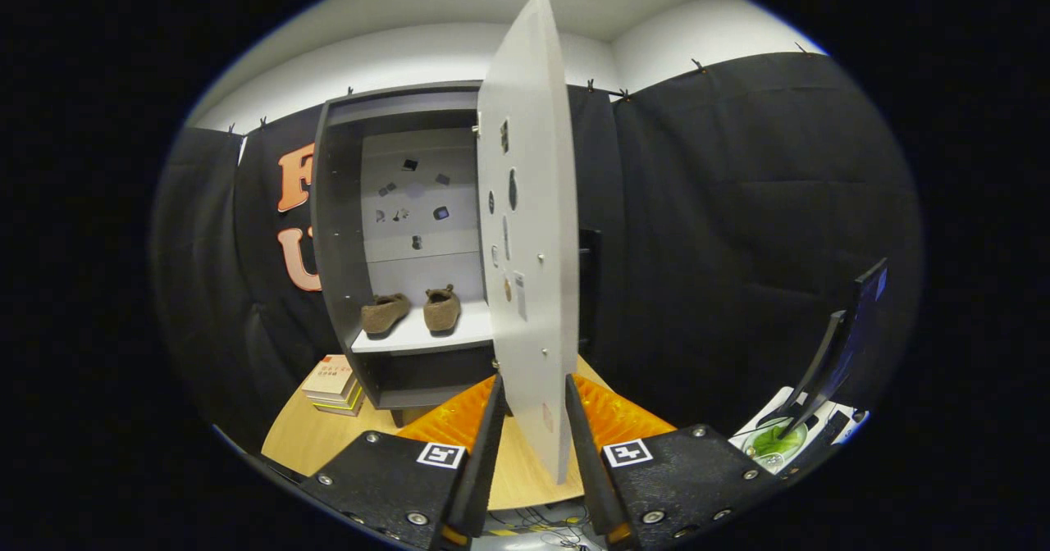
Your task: Open the shoe cabinet door, grab the shoes and put them into the shoe cabinet, then close the shoe cabinet door.
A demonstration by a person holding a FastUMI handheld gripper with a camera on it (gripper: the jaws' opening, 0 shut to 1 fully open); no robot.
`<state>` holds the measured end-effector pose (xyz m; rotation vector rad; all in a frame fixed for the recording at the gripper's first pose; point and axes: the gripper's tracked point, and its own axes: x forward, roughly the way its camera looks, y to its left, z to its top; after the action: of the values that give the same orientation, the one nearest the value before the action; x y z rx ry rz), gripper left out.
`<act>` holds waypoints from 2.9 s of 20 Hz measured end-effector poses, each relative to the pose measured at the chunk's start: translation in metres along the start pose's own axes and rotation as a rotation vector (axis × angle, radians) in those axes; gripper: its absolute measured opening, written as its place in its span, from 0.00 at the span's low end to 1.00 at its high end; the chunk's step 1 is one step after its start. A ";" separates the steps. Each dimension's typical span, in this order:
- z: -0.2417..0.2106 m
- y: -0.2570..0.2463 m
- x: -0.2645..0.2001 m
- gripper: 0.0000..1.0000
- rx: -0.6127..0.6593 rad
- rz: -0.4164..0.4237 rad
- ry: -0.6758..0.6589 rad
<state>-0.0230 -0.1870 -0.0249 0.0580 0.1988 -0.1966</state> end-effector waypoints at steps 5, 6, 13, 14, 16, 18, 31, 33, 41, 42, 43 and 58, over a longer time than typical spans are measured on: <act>-0.014 -0.043 0.028 0.52 0.017 0.011 0.023; -0.015 -0.049 0.034 0.53 0.023 0.025 0.022; -0.017 -0.068 0.063 0.61 0.013 0.127 0.007; -0.017 -0.066 0.068 0.61 0.010 0.138 0.008; -0.016 -0.062 0.072 0.65 0.023 0.177 0.003; -0.017 -0.064 0.073 0.67 0.025 0.204 -0.004; -0.009 -0.040 0.074 0.67 0.002 0.374 -0.062; -0.010 -0.034 0.073 0.67 0.001 0.411 -0.058; -0.013 -0.022 0.074 0.67 0.037 0.532 -0.048; -0.014 -0.020 0.074 0.67 0.050 0.544 -0.045; -0.015 -0.020 0.074 0.67 0.055 0.553 -0.041; -0.014 -0.011 0.072 0.71 -0.014 0.643 -0.045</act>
<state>0.0416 -0.2100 -0.0533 0.1006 0.1279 0.4443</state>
